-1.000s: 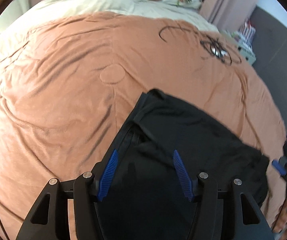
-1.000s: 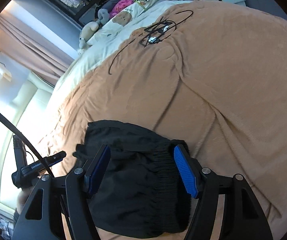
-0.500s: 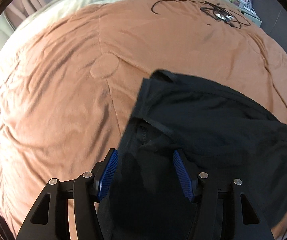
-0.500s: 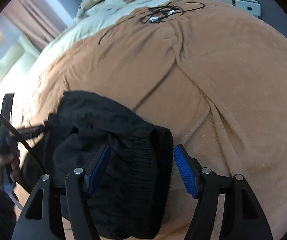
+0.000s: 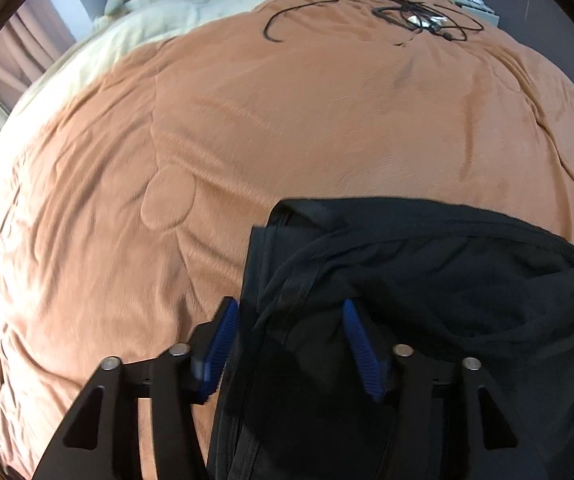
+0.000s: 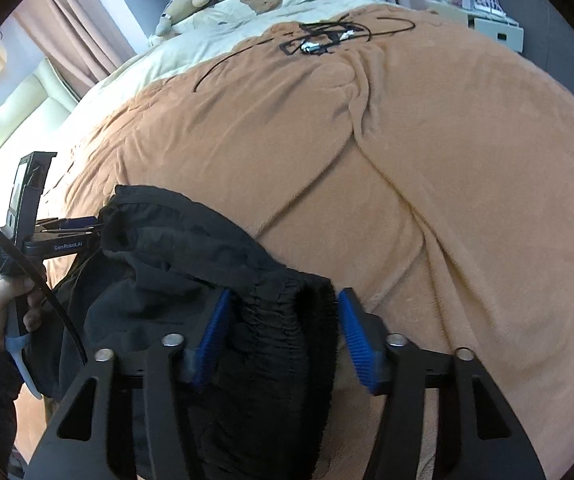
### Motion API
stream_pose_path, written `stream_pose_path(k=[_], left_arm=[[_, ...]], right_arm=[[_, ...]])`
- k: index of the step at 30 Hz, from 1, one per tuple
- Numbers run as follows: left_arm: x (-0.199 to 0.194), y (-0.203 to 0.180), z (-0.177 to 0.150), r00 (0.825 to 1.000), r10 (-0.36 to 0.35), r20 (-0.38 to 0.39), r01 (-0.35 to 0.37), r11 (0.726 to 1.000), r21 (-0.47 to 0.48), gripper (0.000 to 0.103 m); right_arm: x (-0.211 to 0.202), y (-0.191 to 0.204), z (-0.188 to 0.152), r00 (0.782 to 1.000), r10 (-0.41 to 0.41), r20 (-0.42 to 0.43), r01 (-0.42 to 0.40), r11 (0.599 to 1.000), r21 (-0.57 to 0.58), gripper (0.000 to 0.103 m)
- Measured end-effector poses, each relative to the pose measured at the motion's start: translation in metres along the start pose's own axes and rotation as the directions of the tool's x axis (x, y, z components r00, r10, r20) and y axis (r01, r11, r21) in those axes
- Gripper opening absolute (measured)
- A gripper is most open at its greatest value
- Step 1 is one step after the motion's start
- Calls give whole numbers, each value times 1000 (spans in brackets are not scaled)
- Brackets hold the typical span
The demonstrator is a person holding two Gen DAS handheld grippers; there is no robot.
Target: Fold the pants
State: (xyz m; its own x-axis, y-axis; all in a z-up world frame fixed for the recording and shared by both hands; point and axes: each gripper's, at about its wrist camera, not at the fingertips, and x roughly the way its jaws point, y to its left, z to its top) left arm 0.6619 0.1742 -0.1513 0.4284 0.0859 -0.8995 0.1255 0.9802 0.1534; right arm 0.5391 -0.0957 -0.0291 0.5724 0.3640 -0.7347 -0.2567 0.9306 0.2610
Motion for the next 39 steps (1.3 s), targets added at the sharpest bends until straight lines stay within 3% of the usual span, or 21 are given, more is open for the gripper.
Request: stream_pose_path(k=[1,3,4,14,20,23,26,28,29,30,31,33,39], left_arm=[[0,-2,0,1000,0,0,0,1000,5,34],[1,-5,1,1000,25,-1,-25,999,22,21],[1,-7,0,1000,28,-1,-28,999,30,8],[-43,21,13,989,54,140,-49,998,-42,6],[-25,21,31,992,46,119,-38,997,-68,6],[-4,19,31,996,43,84,-35,995,-90,6],[16,14,29,999,41,22,-39,996,-84,12],[19,14,28,998,58,9,-57,995,-84,30],[18,17,28,998,62,8,-61,993,-96,36],[15,20,27,998,58,7,-57,992,-112,46],[10,26,26,999,50,9,-48,990,-131,55],[-2,34,21,999,43,19,-40,987,-154,62],[-38,50,0,999,25,19,-21,981,-192,63]], right_arm=[[0,1,-1,1000,-6,6,6,1000,-8,35],[-5,3,-3,1000,-17,19,17,1000,-20,28],[-8,4,-4,1000,-17,26,18,1000,-22,27],[-30,-4,-7,989,39,143,-43,999,26,13],[-18,-11,-11,986,18,165,-27,998,58,12],[-6,-11,-10,991,-9,131,-1,997,74,13],[2,-14,-10,997,-7,83,-1,995,101,24],[-1,-19,-11,997,3,79,-13,991,130,45],[-4,-23,-12,996,16,84,-28,988,150,60],[-6,-26,-11,996,31,89,-45,986,163,67],[-8,-29,-12,994,57,90,-72,981,179,67],[-9,-34,-13,992,106,72,-119,972,205,67],[-7,-60,-14,975,220,33,-220,931,290,67]])
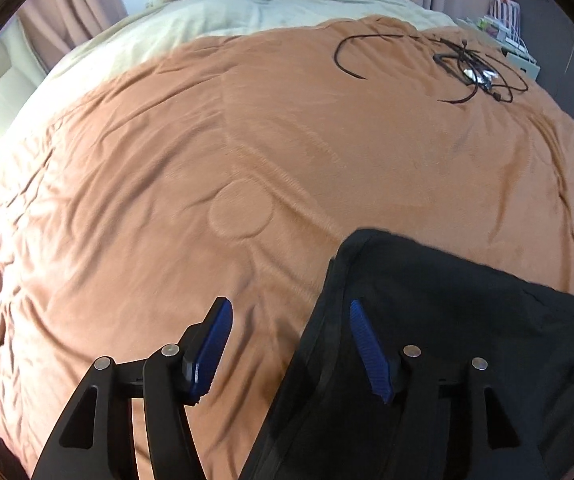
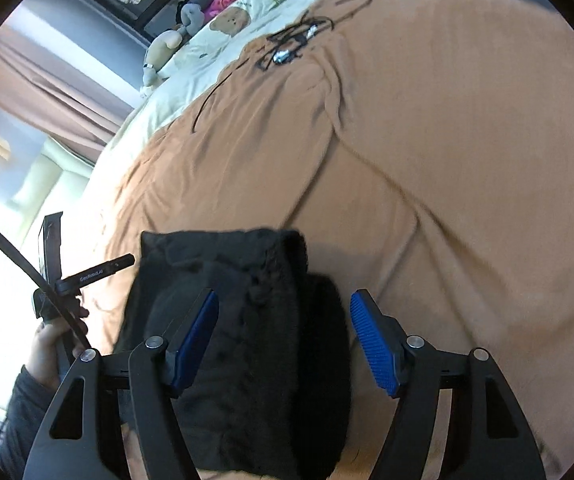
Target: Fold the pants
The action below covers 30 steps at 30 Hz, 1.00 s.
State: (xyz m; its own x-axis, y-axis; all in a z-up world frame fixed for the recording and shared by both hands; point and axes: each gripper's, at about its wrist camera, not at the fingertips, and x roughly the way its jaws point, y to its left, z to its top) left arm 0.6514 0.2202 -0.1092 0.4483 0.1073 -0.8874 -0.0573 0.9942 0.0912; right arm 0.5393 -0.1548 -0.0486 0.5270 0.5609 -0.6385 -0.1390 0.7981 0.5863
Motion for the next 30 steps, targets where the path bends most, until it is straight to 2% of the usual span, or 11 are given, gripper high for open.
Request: stream_pose_path(k=[5,9,18,23,30], left_arm=[[-31,13,-22,1000,-19,8,20,999,-33,63],[-53,20,-43,999,-29,14,30,999,-44,63],[-89,26,-94,999,-37,4,37,998,-59,63],[-105,36,-119,999,-52,7,52,993,-108,63],[-120,48,-149,997,-80,13,81,984,-161,63]], right_arm=[[-13,-16,-7,1000,6,-3,-6,999,54,67],[-22,-25,-18,999,43,-6,-42,995,94,67],[-32,-35,-36,998,59,-31,-56,992,114,67],[-29,-43,-44,991,115,-73,-103,983,153,67],[-21,-55,-42,980,191,-58,-174,961,215,67]])
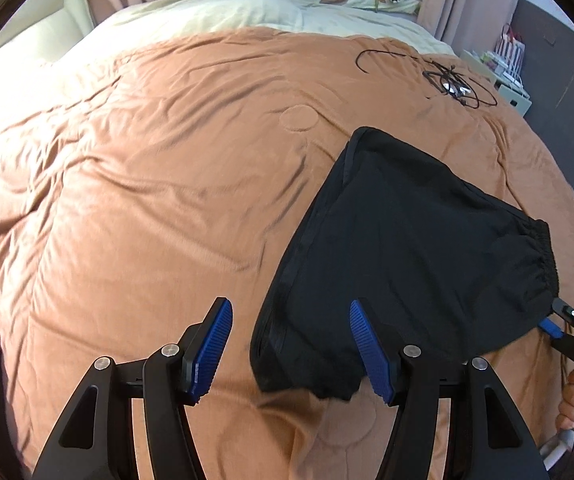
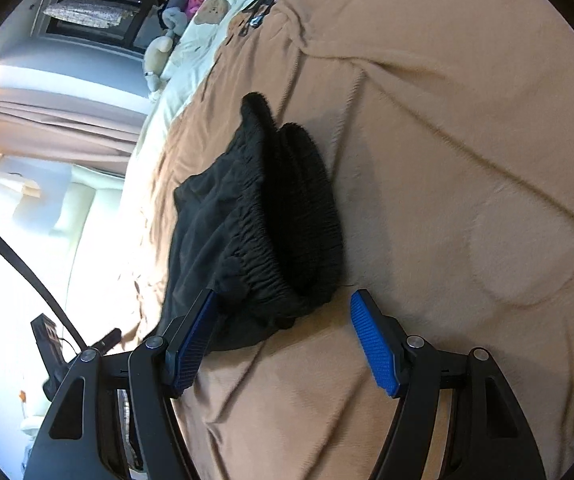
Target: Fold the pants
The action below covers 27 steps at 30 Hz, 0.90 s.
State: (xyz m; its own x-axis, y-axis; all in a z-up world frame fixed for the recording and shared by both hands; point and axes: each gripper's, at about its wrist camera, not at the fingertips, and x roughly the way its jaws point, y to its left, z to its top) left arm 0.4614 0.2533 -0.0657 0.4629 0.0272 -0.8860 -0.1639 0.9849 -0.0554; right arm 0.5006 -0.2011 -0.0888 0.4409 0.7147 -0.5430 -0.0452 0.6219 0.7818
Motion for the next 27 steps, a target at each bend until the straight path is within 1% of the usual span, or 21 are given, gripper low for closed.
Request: stream_pose_path(k=[5,6,7,9,10,11,12,14,16,17,21,23,27], left_arm=[[1,11,-12,1000,-22,-6,22,999,-43,63],[4,14,-14,999,-30,-11,30,998,-56,63],[7,16,-16,999,-35,-17,34,997,-67,63],[13,20,-20,999,-43,-28,41,996,-83,63],[16,20,-23,999,-35,-33,32,996,-83,63],[19,20,-26,999,-29,-40,26,997,-78,63],[22,20,-28,998,-37,-48,34,997,-76,63],[28,22,-31,996,-63,-60,58,995,-87,63],[35,24,-34,995,-72,-69,64,992,-107,63],[37,23,-34,994,-78,-70,70,991,-114,63],[50,23,-37,983,-157,-90,141,976,-165,63],[56,18,-38,982,-156,-105,139,978,-153,63],[69,8,-41,972,-195,-132,176,974,-146,63]], right_arm=[[9,-6,4,1000,-3,29,3,1000,2,67],[10,-6,4,999,-8,36,9,1000,-1,64],[13,-6,4,999,-18,42,18,1000,-6,60],[17,-6,4,998,-37,46,37,999,-12,43],[16,-8,7,998,-38,58,38,999,-7,38],[12,-6,5,997,-24,80,25,1000,-8,31],[9,-2,6,995,-10,95,12,1000,-20,28],[1,6,9,991,-3,133,13,997,-70,26],[-3,9,10,988,-4,155,18,995,-93,26],[-3,9,11,987,-7,158,22,995,-92,26],[-3,0,14,986,-30,164,39,998,-53,25],[-8,-5,16,985,-39,166,47,998,-43,25],[-12,-5,11,987,-38,154,43,999,-32,25]])
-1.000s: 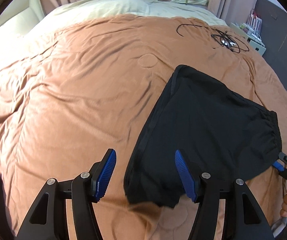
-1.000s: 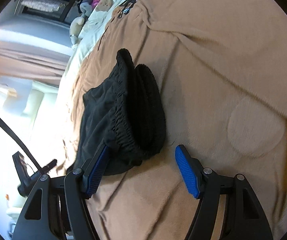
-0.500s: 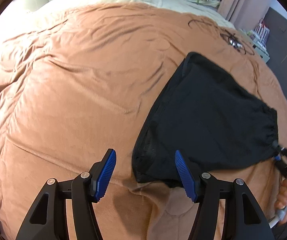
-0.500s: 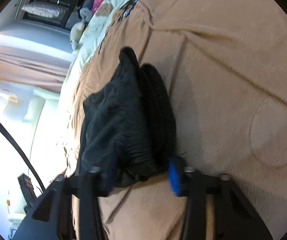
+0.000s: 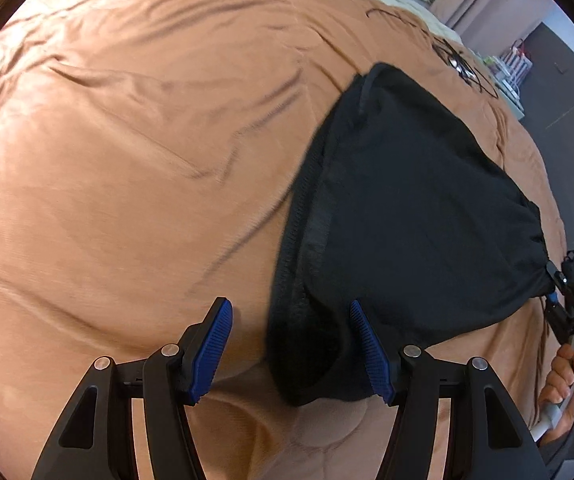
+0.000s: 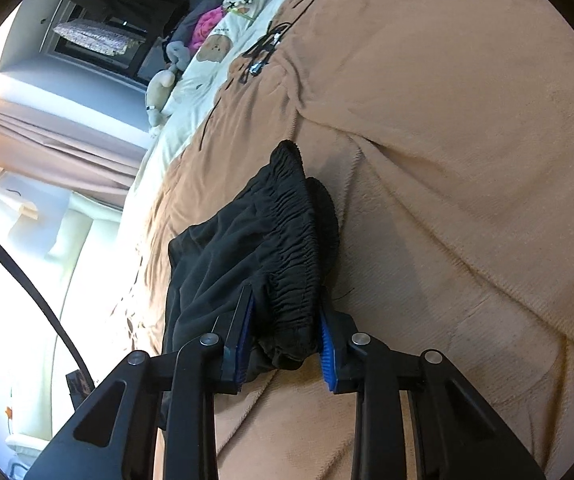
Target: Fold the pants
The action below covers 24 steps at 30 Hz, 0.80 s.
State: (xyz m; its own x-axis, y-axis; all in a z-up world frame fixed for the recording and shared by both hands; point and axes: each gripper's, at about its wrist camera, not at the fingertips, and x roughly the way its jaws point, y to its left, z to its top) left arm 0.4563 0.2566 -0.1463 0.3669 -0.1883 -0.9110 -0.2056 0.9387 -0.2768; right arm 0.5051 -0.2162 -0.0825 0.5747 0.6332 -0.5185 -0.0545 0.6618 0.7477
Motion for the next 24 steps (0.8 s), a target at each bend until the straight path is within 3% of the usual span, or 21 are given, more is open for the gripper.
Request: stream_pose_path(k=[5,11,15,18,24], left_arm=[[10,-2,2,1000,-17,-13,17,1000,3,63],[22,-9,5,999,31,-20,-30,998,53,62],[21,-16,5,1000,26,-17,-24,997,73,35],[15,-28,6,997,72,5,-72,988,138,15],[-11,-25,8,996,58,70,-67,989,134,10]], right_arm=[[2,7,5,1000,-9,-11,9,1000,-4,26],[5,7,11,999,-30,-20,30,999,-15,26],[6,13,10,999,-46,-17,46,999,-26,26],[7,15,10,998,-52,-16,52,998,-30,26],[7,18,9,998,-55,-17,54,998,-42,26]])
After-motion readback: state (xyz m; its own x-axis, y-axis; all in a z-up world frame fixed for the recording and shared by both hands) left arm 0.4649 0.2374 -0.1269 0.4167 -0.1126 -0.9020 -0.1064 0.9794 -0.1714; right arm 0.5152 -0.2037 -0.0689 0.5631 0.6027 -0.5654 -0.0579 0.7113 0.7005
